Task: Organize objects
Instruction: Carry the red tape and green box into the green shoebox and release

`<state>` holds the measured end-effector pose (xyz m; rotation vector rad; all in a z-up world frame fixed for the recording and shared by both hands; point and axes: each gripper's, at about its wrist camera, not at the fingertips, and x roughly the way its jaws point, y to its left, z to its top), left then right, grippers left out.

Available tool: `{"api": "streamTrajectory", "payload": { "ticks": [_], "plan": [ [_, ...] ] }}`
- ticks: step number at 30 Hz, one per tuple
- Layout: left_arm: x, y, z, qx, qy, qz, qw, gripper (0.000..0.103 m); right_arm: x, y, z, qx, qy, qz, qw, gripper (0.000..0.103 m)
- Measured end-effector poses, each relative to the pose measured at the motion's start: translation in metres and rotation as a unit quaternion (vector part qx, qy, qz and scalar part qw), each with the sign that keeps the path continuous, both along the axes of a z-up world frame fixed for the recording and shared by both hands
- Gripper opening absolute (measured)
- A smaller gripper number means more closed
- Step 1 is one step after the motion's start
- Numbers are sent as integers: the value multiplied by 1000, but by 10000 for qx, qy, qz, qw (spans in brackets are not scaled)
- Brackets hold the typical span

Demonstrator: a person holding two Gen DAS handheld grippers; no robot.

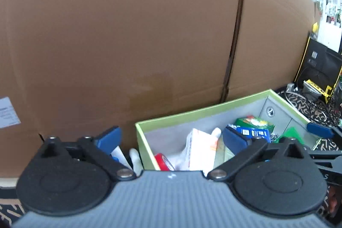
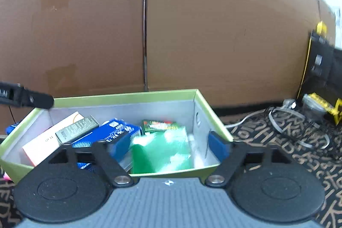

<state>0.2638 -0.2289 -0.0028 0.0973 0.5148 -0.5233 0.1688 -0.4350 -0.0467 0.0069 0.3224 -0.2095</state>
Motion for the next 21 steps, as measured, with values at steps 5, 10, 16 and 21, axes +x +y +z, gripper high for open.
{"api": "streamTrajectory", "payload": {
  "ticks": [5,10,16,21],
  "plan": [
    [-10,4,-1,66,13,-19,10000,103,-11,1,0,-53,-13,-47,10000,92],
    [-25,7,8,46,-3,-64,10000,103,-25,4,12,-5,-133,-66,9999,92],
    [-52,16,27,129,0,-16,9999,103,-51,21,31,-106,-471,62,9988,98],
    [-75,32,37,123,67,42,9999,103,-67,41,41,-139,-624,298,9975,98]
  ]
}}
